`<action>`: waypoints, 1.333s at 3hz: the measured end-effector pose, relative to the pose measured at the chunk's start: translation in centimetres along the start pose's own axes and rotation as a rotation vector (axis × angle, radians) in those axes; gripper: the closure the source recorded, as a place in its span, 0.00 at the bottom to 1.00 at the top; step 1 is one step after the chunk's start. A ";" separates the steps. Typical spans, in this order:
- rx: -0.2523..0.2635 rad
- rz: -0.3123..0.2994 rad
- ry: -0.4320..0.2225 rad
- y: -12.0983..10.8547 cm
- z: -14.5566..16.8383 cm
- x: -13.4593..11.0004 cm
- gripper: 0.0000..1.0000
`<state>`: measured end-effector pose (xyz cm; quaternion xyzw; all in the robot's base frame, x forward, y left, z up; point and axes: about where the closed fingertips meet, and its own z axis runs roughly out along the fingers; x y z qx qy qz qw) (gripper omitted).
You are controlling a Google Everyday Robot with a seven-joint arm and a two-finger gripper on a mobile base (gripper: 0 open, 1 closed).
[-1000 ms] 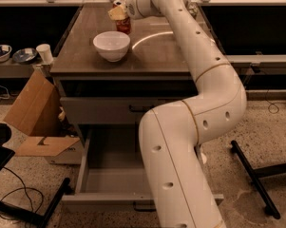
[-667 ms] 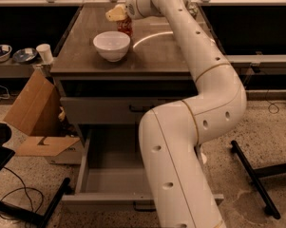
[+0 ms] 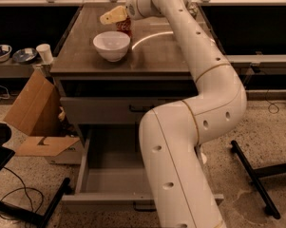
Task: Pick coke can from middle drawer and place on counter
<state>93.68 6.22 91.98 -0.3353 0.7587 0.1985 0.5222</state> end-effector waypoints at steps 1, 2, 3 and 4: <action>-0.063 -0.006 -0.005 0.7 -2.1 -0.2 0.00; -0.138 -0.044 0.063 0.3 -11.9 -0.4 0.00; -0.090 -0.055 0.233 -0.5 -21.2 0.1 0.00; 0.056 -0.013 0.337 -2.9 -32.5 -0.2 0.00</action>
Offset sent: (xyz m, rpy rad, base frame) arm -0.0850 -0.1453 0.1122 -0.0854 0.0984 0.2528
